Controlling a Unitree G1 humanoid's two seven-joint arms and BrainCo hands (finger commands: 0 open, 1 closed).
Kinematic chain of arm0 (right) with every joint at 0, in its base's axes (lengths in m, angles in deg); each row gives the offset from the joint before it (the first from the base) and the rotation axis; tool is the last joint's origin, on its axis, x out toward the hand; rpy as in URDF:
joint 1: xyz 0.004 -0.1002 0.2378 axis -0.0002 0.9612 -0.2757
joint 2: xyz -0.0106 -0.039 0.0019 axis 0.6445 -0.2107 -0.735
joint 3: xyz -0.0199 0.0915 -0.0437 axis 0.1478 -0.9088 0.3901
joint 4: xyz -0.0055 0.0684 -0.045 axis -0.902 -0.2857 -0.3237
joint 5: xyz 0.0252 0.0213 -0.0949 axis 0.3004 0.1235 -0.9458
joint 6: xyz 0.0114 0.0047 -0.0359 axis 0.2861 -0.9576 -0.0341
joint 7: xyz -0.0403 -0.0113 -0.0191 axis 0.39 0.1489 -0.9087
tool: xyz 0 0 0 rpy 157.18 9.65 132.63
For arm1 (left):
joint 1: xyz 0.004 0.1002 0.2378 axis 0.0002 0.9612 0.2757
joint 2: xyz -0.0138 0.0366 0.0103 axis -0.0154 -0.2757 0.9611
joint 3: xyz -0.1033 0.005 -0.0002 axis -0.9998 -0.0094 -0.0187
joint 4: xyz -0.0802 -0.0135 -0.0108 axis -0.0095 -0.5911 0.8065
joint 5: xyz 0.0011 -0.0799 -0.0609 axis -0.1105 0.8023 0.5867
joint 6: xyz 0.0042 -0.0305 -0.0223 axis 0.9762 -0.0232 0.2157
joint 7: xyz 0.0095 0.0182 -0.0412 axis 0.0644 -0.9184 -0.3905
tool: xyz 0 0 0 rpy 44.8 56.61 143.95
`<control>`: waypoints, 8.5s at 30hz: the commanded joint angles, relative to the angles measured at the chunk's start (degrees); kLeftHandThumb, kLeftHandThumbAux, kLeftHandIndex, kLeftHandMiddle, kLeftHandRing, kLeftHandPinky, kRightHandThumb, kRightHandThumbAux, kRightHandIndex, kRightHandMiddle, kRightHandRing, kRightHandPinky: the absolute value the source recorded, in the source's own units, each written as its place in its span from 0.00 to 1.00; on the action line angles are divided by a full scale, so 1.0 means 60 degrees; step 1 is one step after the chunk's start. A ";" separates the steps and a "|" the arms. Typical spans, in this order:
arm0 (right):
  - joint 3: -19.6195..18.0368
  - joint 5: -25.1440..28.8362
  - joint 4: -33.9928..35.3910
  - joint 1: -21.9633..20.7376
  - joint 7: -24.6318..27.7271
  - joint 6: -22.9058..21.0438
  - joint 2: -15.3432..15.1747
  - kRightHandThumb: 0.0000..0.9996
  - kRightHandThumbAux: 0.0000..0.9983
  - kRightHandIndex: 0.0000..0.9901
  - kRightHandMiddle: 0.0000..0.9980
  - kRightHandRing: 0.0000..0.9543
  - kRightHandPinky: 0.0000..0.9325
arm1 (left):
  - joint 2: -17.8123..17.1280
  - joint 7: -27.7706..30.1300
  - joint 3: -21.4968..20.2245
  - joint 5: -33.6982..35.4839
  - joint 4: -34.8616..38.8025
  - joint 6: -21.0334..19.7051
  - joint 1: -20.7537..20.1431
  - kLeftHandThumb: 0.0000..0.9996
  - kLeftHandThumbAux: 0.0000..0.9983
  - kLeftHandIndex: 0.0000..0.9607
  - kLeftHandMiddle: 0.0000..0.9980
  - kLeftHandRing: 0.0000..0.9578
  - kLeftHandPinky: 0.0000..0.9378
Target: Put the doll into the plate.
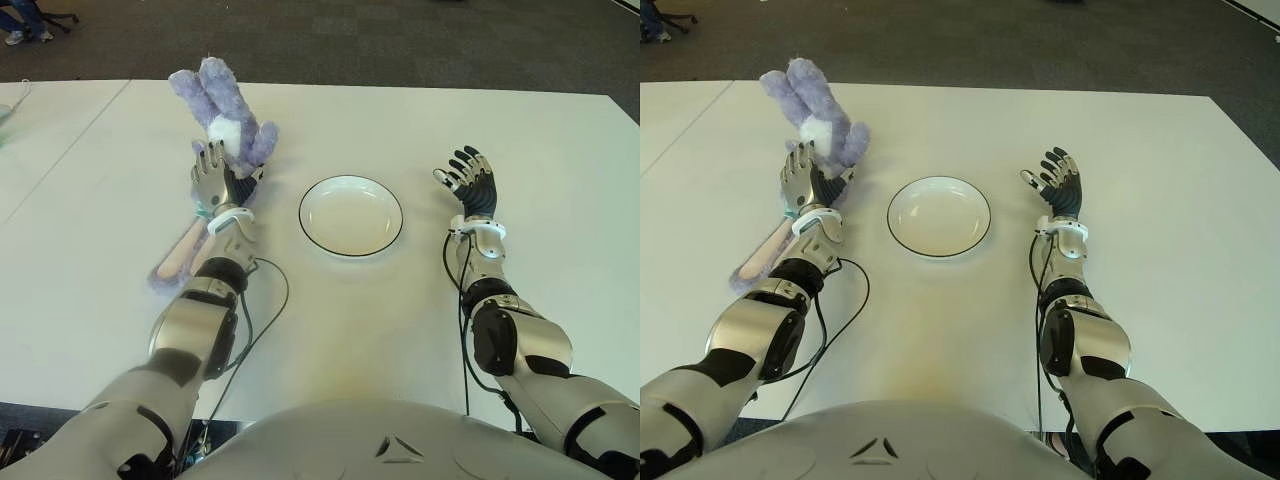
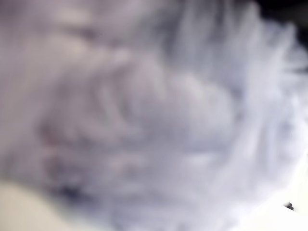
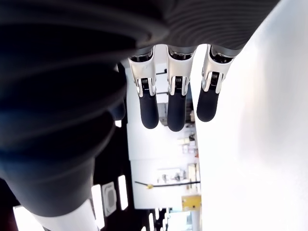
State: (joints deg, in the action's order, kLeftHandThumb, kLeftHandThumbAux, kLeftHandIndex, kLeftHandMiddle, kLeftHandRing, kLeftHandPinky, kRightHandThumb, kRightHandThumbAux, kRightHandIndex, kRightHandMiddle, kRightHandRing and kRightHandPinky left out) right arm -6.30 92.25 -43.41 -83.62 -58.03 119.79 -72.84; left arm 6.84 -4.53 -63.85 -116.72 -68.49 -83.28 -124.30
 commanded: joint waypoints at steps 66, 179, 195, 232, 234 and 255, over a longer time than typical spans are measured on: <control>-0.0446 0.0465 -0.1283 0.1830 0.0018 -0.1348 0.0776 0.15 0.90 0.22 0.24 0.25 0.24 | 0.0219 0.0195 0.0095 0.0450 0.2201 -0.1682 0.0954 0.95 0.65 0.42 0.50 0.53 0.75; 0.0058 0.0142 -0.1319 0.1749 -0.0375 -0.1381 0.0954 0.10 0.87 0.17 0.22 0.23 0.25 | -0.1734 0.6972 0.4465 -0.6055 1.2271 -0.2648 0.1917 0.85 0.67 0.42 0.56 0.86 0.93; 0.0045 0.0175 -0.1314 0.1792 -0.0258 -0.1310 0.1011 0.06 0.88 0.17 0.21 0.22 0.23 | -0.2120 0.5412 0.3743 -0.6420 1.2125 -0.2566 0.3236 0.42 0.52 0.19 0.33 0.51 0.63; 0.0016 0.0187 -0.1320 0.1785 -0.0281 -0.1373 0.0941 0.07 0.88 0.16 0.20 0.21 0.24 | -0.2903 0.6480 0.1580 -0.5685 1.0700 -0.3272 0.4419 0.15 0.16 0.00 0.00 0.00 0.00; 0.0002 0.0199 -0.1320 0.1782 -0.0288 -0.1374 0.0933 0.07 0.88 0.16 0.21 0.22 0.24 | -0.2891 0.6450 0.1578 -0.5569 1.0468 -0.3236 0.4372 0.15 0.16 0.00 0.00 0.00 0.00; -0.0301 0.0418 -0.1315 0.1761 -0.0056 -0.1317 0.0911 0.16 0.87 0.22 0.24 0.25 0.27 | -0.2408 0.6143 0.1792 -0.3375 0.6925 -0.1826 0.2744 0.10 0.22 0.00 0.00 0.00 0.00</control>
State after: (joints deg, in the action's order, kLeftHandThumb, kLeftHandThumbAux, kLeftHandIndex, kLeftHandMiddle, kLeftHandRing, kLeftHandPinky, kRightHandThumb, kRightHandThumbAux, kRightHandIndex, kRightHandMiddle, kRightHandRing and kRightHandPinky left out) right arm -7.13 93.28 -43.41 -84.18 -58.55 119.42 -72.01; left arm -9.87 30.90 -53.70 -142.32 -19.23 -97.77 -106.15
